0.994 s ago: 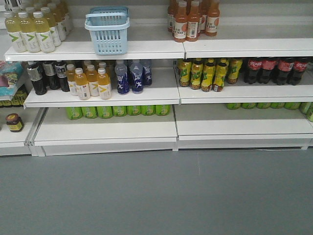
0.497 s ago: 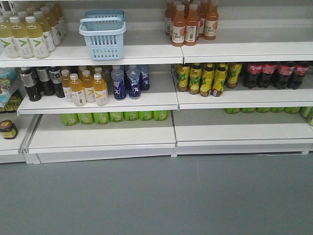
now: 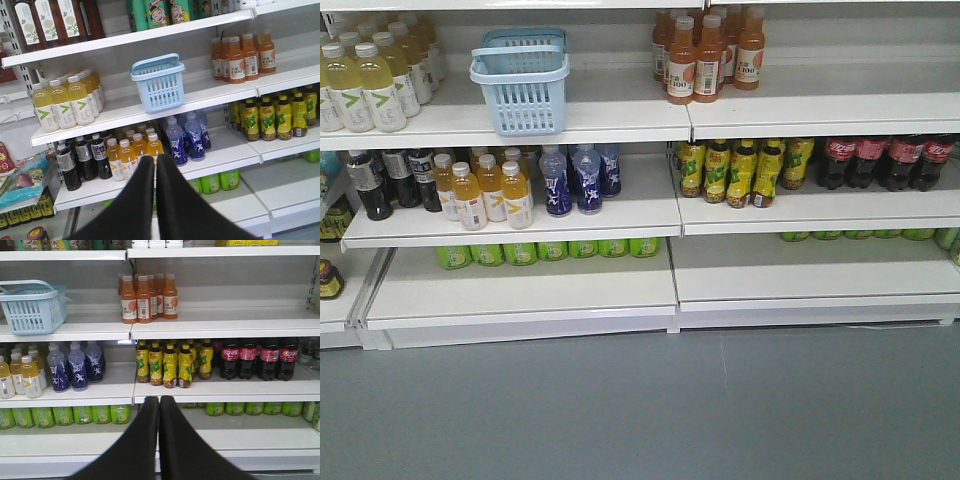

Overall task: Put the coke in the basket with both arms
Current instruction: 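Drive the base toward the shelf holding the light-blue basket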

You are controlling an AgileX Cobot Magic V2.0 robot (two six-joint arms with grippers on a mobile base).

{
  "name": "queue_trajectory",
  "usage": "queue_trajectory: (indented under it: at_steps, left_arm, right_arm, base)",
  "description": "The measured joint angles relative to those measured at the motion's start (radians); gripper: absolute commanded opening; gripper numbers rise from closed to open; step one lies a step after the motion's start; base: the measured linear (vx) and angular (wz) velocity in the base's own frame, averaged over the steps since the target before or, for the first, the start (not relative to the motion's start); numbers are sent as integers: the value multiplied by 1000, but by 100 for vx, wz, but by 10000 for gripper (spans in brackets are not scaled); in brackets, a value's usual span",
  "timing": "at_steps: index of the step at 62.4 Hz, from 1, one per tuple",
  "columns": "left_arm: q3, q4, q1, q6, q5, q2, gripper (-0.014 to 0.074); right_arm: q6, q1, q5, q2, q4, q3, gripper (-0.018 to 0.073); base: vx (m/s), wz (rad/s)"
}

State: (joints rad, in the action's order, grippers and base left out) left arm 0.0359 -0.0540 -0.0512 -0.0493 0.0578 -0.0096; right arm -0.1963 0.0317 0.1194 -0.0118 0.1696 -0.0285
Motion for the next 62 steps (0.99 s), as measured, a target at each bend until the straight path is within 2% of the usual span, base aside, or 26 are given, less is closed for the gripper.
queue_trajectory:
  at_steps: [62]
  left_arm:
    - [0,0,0,0,0,0,-6]
  right_arm:
    - [0,0,0,0,0,0,-10]
  base:
    - [11,0]
